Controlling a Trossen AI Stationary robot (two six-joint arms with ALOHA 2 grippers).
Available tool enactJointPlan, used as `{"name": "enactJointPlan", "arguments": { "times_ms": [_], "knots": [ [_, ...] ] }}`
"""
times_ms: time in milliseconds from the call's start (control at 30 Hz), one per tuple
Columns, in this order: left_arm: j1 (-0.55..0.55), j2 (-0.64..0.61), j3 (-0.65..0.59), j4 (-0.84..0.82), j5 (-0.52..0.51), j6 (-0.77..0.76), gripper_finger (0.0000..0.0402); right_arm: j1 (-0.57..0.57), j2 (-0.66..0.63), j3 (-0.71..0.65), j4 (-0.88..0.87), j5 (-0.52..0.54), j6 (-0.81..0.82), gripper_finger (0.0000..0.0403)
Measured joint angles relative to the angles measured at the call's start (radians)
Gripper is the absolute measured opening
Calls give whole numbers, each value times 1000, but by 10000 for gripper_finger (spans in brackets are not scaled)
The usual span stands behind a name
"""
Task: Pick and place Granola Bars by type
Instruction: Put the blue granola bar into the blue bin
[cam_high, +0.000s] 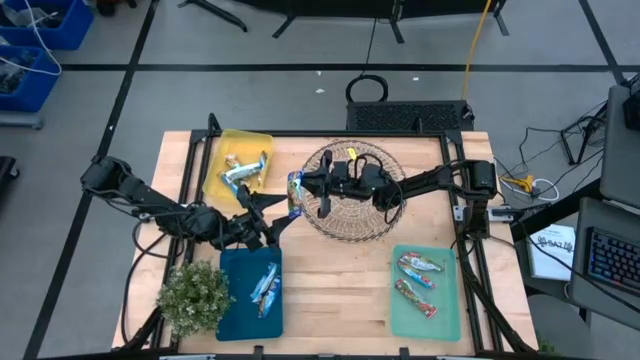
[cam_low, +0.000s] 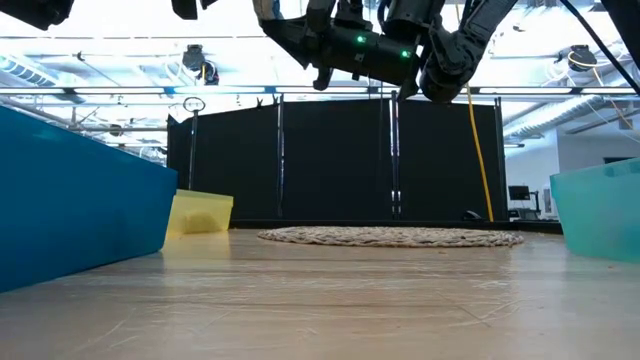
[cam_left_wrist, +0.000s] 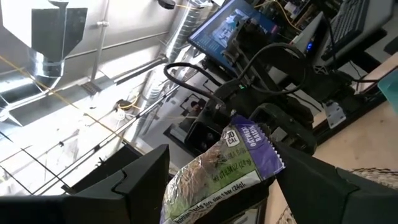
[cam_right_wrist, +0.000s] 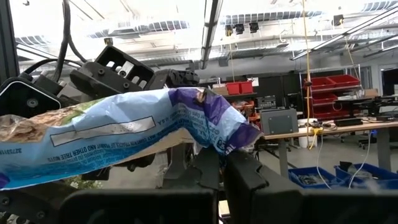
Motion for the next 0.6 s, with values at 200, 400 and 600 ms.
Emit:
{"name": "enactJointPlan", "arguments": {
  "times_ms": [200, 400, 600],
  "knots": [
    [12, 0, 0, -11, 0, 5, 228, 0, 0, 0, 4, -1, 12, 0],
    [27, 0, 0, -43, 1, 9, 116, 0, 0, 0, 4, -6, 16, 0],
    [33, 0, 0, -48, 2, 9, 16, 1, 0, 0, 4, -8, 19, 0]
  ]
}}
